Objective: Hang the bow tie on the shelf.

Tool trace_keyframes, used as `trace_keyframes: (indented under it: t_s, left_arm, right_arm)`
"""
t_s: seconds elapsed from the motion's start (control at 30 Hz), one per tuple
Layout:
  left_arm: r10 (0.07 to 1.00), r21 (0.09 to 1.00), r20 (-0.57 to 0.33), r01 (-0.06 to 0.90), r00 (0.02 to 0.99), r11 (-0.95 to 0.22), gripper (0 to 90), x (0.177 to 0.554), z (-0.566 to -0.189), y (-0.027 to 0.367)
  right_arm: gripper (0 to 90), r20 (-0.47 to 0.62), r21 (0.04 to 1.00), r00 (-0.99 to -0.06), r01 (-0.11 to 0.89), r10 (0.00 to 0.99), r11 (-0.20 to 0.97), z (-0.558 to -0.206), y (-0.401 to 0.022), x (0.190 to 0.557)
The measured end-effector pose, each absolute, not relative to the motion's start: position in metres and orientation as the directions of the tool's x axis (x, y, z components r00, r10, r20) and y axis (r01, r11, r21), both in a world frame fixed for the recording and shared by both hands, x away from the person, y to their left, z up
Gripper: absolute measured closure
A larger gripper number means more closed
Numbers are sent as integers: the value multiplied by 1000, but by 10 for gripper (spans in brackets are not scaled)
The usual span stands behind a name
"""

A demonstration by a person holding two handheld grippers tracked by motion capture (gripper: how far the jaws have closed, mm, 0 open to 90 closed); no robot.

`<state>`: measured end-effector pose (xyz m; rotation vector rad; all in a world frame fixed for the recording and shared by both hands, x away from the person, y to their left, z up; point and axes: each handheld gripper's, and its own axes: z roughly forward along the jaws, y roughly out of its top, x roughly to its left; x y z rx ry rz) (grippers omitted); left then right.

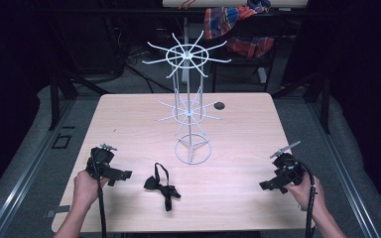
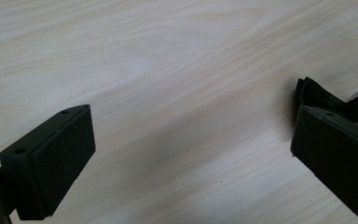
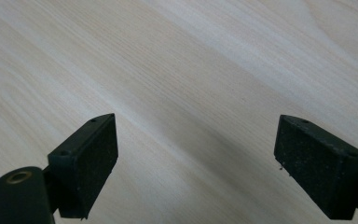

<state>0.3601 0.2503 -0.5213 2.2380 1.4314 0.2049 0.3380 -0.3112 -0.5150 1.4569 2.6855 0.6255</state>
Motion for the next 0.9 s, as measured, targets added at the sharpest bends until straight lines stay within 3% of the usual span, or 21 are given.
trace_keyframes:
  t_s: [0.9]
  left_arm:
    - [831,555,-207,761,516,-335,0,357,-494,217]
  right_arm:
    - [136,147,346,-580,789,801,508,-515,-307,340]
